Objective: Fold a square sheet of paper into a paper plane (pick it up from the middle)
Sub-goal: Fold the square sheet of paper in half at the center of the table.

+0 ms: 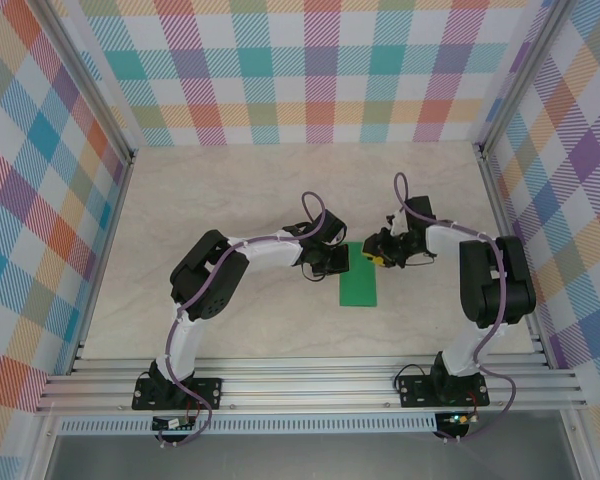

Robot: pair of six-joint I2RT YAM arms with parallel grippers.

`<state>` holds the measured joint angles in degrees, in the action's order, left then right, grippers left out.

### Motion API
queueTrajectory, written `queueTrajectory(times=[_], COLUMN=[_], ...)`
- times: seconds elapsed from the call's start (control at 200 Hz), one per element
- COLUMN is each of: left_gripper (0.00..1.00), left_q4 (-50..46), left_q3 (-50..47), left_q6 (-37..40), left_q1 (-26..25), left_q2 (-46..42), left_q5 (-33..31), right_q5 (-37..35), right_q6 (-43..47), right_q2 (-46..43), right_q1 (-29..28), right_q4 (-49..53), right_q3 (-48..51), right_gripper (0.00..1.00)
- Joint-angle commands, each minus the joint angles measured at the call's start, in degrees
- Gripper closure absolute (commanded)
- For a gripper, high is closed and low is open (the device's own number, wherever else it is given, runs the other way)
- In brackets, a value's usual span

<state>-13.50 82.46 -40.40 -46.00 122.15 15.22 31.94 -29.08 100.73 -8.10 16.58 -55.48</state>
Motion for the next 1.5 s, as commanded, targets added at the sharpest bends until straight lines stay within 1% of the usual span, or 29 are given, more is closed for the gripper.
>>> queueTrajectory(times=[0.0,0.13,0.35,0.48,0.545,0.665,0.765,1.1,1.185,1.27,1.4,1.495], left_gripper=[1.00,1.00,1.00,1.00,1.00,1.00,1.00,1.00,1.00,1.00,1.00,1.00], left_q4=[-6.7,-6.7,-6.6,-7.0,-7.0,-6.9,-6.9,-7.0,-7.0,-7.1,-7.7,-7.8], left_q3=[-0.3,-0.4,-0.6,-0.8,-0.9,-0.8,-0.8,-0.9,-1.1,-0.9,-1.5,-1.6], left_q6=[1.2,1.0,1.1,1.3,1.2,1.1,1.1,1.3,1.4,1.4,1.7,1.8], left_q1=[-1.0,-1.0,-1.0,-1.0,-1.0,-1.0,-1.0,-1.0,-1.0,-1.1,-1.0,-1.0], left_q2=[2.4,2.5,2.3,2.1,2.1,2.2,2.1,2.0,1.9,1.9,1.1,1.0], left_q5=[-0.5,-0.5,-0.6,-0.9,-0.9,-0.8,-0.9,-0.8,-0.9,-0.8,-1.6,-1.6], right_q5=[-1.1,-1.6,-2.9,-2.1,-1.8,-0.5,-0.7,-1.5,-0.9,-0.1,0.6,1.5], right_q6=[2.4,2.7,3.2,3.0,3.4,3.7,3.7,2.7,2.8,3.7,4.8,4.1], right_q2=[3.2,7.1,10.1,7.5,6.5,7.6,9.5,15.2,14.5,11.7,10.5,9.2], right_q1=[-0.4,-0.3,-0.3,-0.3,-0.1,0.4,0.5,1.0,1.5,1.6,1.6,1.7], right_q4=[2.1,2.4,2.2,2.4,3.7,4.9,5.3,3.5,4.3,6.2,9.7,9.5], right_q3=[-3.8,-5.5,-5.5,-6.3,-8.2,-11.6,-13.3,-11.9,-12.4,-13.6,-17.6,-16.3], right_gripper=[0.69,0.69,0.69,0.69,0.69,0.69,0.69,0.69,0.69,0.68,0.68,0.68])
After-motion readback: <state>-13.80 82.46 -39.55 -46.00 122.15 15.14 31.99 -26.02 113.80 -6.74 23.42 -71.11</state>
